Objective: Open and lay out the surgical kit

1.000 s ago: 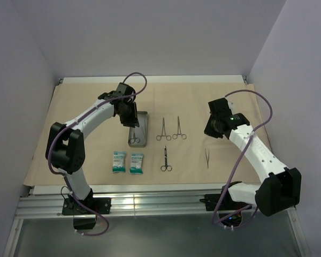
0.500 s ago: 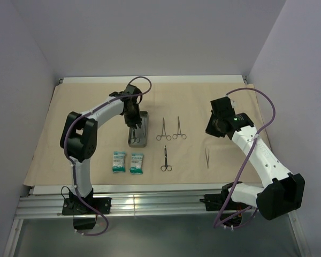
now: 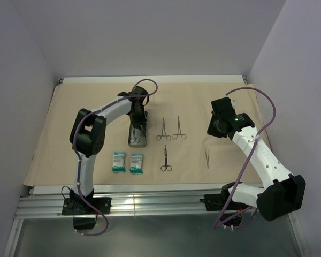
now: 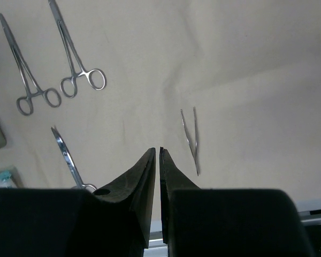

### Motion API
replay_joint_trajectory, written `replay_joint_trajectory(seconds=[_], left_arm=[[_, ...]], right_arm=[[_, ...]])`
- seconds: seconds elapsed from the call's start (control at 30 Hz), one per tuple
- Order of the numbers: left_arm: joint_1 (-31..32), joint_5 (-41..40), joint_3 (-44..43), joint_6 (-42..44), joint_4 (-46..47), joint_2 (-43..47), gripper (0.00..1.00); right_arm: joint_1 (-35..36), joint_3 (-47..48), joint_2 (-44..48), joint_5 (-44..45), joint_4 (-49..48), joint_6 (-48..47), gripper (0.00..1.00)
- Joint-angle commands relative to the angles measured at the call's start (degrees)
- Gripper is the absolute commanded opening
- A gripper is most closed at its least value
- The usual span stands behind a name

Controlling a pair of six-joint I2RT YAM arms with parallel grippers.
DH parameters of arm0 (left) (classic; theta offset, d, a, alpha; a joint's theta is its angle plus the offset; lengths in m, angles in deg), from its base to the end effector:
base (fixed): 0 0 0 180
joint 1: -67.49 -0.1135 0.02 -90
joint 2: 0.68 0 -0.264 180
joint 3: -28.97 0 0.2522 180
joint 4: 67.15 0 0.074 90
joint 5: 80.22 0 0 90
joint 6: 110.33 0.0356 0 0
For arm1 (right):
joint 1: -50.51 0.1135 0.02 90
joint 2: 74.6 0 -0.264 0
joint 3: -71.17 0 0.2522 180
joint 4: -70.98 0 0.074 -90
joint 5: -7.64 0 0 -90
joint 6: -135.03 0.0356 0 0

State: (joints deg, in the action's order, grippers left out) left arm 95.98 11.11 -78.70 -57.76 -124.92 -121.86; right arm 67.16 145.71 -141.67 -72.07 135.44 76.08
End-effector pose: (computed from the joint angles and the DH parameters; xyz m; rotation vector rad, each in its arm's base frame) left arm 0.3838 -0.2092 0.1767 -0.2179 2.8580 -0.2850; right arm 0.2189 0.0588 0.2980 0.3860 2.5145 0.0953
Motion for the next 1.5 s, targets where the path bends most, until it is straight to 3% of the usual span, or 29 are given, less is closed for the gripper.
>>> replay_joint_trajectory(seconds=[0.0, 0.27, 0.37, 0.47, 0.6, 1.2, 1.47], left_arm=[[0.1, -2.9, -2.8, -1.3, -2.0, -1.1, 0.29], [0.2, -4.6, -2.9, -1.3, -2.1, -2.4, 0.28], [0.2, -4.4, -3.4, -1.1, -2.3, -3.3, 0.23], [0.3, -4.4, -3.6, -0.5, -2.5, -3.6, 0.17], [0.3, -4.1, -3.4, 0.0, -2.7, -3.4, 0.0], [-0.6, -13.7, -5.6, 1.8, -9.7, 9.9, 0.0], [3.0, -6.3, -5.8, -0.6, -7.6, 13.8, 0.0]], right_arm=[[0.3, 2.8, 2.2, 2.5, 0.9, -1.6, 0.15], [0.3, 2.2, 2.4, 2.9, 0.9, -1.6, 0.15], [0.3, 1.8, 2.6, 2.6, 0.9, -1.4, 0.15], [0.2, 2.0, 2.6, 2.6, 1.0, -1.3, 0.15], [0.3, 2.6, 2.5, 2.1, 1.2, -0.9, 0.15], [0.3, 3.9, 5.0, -0.5, 2.3, 1.4, 0.17], [0.3, 4.6, 7.9, -1.8, 3.7, 2.8, 0.17]])
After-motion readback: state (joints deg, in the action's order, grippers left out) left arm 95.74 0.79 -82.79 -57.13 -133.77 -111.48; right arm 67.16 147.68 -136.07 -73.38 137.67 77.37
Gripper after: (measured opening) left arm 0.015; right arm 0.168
